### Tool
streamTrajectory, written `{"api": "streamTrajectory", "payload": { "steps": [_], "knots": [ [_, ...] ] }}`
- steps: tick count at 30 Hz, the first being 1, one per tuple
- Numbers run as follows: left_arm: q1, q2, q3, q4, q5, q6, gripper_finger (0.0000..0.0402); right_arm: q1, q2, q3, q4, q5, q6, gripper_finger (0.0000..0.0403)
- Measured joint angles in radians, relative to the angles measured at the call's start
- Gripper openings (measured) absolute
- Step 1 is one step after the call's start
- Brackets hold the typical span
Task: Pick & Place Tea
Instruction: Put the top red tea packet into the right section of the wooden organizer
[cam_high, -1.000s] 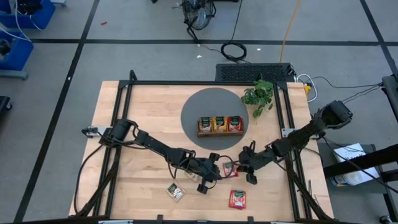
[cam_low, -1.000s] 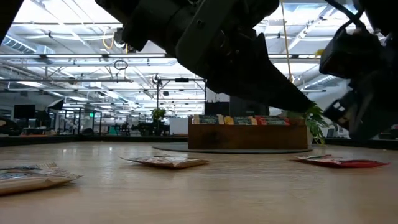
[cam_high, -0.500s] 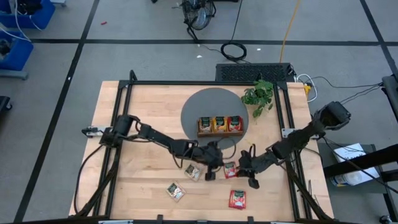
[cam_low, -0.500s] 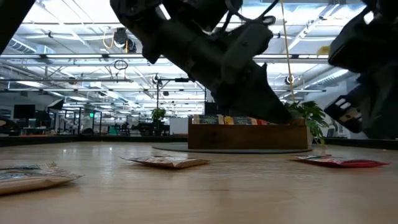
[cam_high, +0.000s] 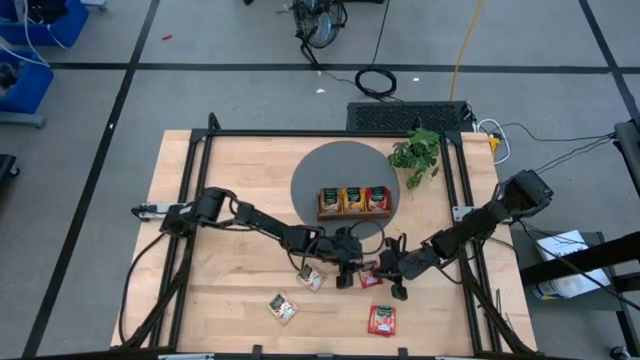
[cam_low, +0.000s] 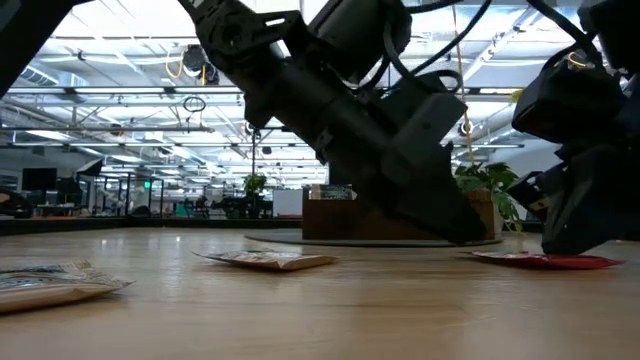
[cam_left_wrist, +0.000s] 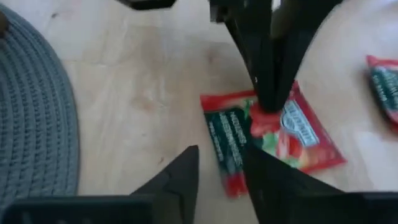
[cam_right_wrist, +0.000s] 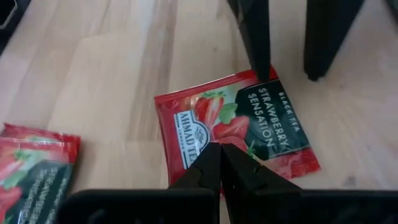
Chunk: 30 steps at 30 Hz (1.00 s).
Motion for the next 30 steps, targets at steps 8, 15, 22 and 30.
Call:
{"api": "streamTrajectory", "payload": {
  "steps": [8,15,22,30],
  "knots": [
    [0.012,-0.001,0.014,-0.046,0.096,-0.098,0.0192,0.000,0.096,0.002,0.021,0.004,0.039,0.0000],
    [0.020,-0.004,0.034,-0.158,0.114,-0.147,0.0211,0.001,0.142,0.000,0.036,0.048,0.041,0.0000],
    [0.019,-0.004,0.034,-0.171,0.114,-0.131,0.0212,0.012,0.065,-0.004,0.157,0.072,-0.099,0.0000],
    [0.019,-0.004,0.033,-0.174,0.115,-0.127,0.0212,0.050,0.052,0.095,0.072,0.092,-0.166,0.0000]
  ]
}}
